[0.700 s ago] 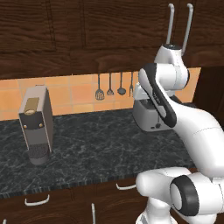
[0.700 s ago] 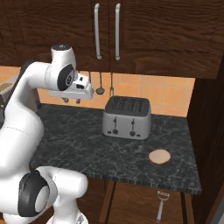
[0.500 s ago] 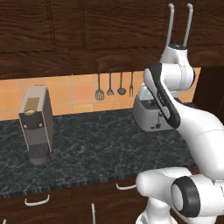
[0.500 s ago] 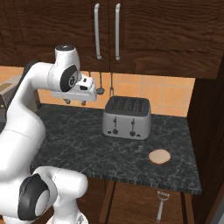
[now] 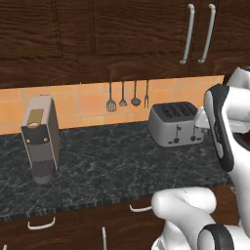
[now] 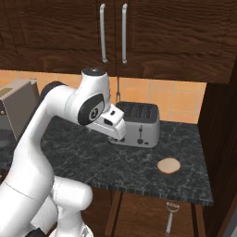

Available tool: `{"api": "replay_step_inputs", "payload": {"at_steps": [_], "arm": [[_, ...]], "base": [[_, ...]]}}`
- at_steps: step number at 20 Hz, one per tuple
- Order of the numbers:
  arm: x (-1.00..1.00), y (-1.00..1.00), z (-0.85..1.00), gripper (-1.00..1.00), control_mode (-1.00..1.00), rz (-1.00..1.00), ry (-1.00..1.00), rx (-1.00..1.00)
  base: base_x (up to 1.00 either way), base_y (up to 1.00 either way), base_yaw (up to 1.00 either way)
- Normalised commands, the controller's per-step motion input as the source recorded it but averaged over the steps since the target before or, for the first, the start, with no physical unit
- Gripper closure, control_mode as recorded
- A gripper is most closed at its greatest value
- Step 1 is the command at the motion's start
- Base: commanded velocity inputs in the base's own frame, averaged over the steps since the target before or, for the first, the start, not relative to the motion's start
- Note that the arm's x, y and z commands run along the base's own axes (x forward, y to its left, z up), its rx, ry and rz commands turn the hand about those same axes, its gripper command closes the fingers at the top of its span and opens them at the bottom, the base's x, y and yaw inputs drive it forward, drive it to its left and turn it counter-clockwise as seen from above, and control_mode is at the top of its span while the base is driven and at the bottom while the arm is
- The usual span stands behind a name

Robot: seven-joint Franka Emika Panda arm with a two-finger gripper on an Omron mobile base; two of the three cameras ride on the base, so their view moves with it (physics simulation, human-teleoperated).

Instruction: Pick the peeler from the drawer and place it on the counter.

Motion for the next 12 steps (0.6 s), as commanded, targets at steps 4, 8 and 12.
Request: {"api": "replay_step_inputs", "payload": {"at_steps": [4,8,12], "arm": [[-0.86,-0.99,-0.82,-1.0,-1.0,-0.32,0.04,0.02],[-0.6,-0.93,-0.66,-1.0,-1.0,-0.22,0.0,0.06],[-0.35,-0.82,-0.66,-1.0,-1.0,-0.19,0.05,0.12]], "base": [[0.0,0.0,0.0],[0.0,0.0,0.0],[0.0,0.0,0.0]]}}
